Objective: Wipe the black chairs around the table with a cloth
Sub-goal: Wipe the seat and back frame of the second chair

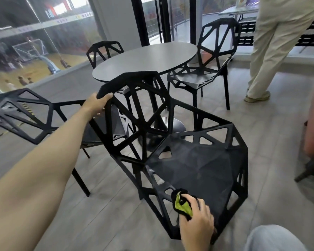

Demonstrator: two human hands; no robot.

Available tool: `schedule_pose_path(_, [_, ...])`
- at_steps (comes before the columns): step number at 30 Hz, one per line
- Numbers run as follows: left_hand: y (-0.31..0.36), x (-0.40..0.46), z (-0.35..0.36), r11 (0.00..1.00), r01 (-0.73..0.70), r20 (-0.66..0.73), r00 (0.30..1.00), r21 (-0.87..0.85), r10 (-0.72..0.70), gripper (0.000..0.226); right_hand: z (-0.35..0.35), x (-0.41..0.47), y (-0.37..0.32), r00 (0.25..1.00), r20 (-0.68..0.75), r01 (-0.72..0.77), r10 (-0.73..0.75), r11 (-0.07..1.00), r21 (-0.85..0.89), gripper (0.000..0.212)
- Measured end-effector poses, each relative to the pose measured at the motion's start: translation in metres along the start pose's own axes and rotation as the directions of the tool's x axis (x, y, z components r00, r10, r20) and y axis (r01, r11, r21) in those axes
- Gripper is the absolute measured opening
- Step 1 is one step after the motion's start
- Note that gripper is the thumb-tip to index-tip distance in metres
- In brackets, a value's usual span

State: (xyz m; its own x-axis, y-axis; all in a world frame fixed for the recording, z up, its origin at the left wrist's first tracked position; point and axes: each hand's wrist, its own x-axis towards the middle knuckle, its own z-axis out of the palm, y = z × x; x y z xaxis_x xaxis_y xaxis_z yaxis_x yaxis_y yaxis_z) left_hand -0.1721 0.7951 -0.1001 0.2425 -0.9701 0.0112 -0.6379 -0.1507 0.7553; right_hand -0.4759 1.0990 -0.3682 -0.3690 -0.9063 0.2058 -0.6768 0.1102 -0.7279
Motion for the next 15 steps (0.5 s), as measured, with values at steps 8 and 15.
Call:
schedule_pose_path(8, [0.010, -0.002, 0.002, 0.974, -0.021, 0.189, 0.980, -0.225, 0.065, 0.075, 0.018, -0.039, -0.013, 0.971, -0.044, 0.228, -0.234, 0.968, -0.105, 0.048])
schedule_pose_path(15, [0.013, -0.014, 0.002, 0.964, 0.018, 0.260, 0.964, -0.263, 0.053, 0.071, 0.022, -0.035, -0.007, 0.932, -0.105, 0.336, -0.346, 0.936, -0.105, 0.043])
